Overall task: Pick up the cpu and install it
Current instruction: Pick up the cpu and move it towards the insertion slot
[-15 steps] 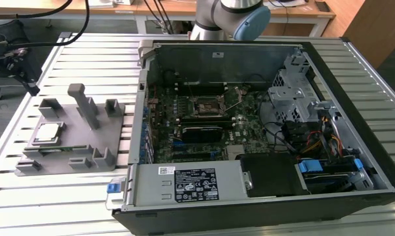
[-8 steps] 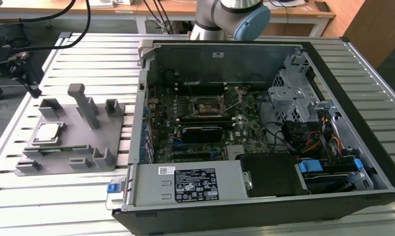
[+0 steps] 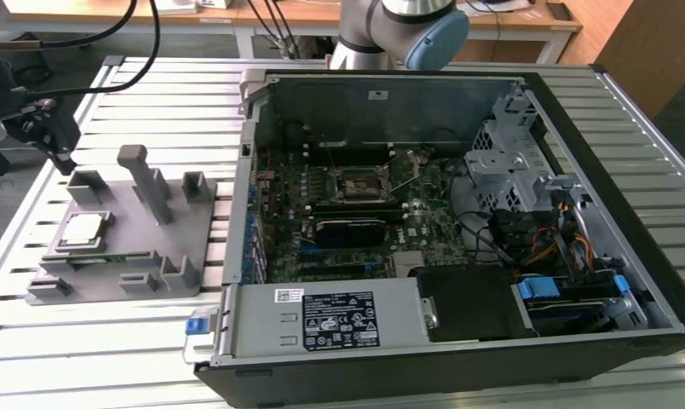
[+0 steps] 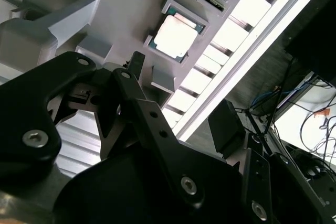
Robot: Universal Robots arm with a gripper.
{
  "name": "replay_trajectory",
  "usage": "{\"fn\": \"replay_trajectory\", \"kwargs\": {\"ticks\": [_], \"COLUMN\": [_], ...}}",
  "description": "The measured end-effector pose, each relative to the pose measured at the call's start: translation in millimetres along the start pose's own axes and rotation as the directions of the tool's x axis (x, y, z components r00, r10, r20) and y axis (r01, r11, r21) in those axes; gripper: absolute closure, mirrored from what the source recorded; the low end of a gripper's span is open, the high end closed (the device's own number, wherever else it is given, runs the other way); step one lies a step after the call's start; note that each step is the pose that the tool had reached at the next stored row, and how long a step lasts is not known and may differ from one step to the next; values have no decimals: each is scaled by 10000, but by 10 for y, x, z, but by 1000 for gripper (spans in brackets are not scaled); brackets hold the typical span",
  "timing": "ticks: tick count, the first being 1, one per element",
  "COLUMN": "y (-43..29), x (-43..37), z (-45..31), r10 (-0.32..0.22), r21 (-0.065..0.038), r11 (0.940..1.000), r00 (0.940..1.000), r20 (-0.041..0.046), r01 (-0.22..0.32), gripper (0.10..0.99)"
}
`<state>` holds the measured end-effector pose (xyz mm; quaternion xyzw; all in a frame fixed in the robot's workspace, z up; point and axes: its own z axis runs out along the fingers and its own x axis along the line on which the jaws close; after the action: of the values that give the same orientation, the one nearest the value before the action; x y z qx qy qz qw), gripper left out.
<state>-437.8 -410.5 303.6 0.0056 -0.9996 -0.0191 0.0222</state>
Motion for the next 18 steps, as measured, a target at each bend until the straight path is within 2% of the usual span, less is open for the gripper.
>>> {"fn": "replay_trajectory", "kwargs": {"ticks": [8, 11, 16, 18], "y": [-7, -18, -38, -44], "x": [-3, -1, 0, 1], "z": [73, 96, 128, 139], "r10": [-271, -344, -447, -525], "r21": [13, 12, -75, -73], "r11": [9996, 9994, 9990, 9986], "r00": [9996, 9994, 9989, 9985], "r20": [-3, 46, 124, 152], "r01": [271, 344, 448, 526], "gripper": [325, 325, 325, 325]}}
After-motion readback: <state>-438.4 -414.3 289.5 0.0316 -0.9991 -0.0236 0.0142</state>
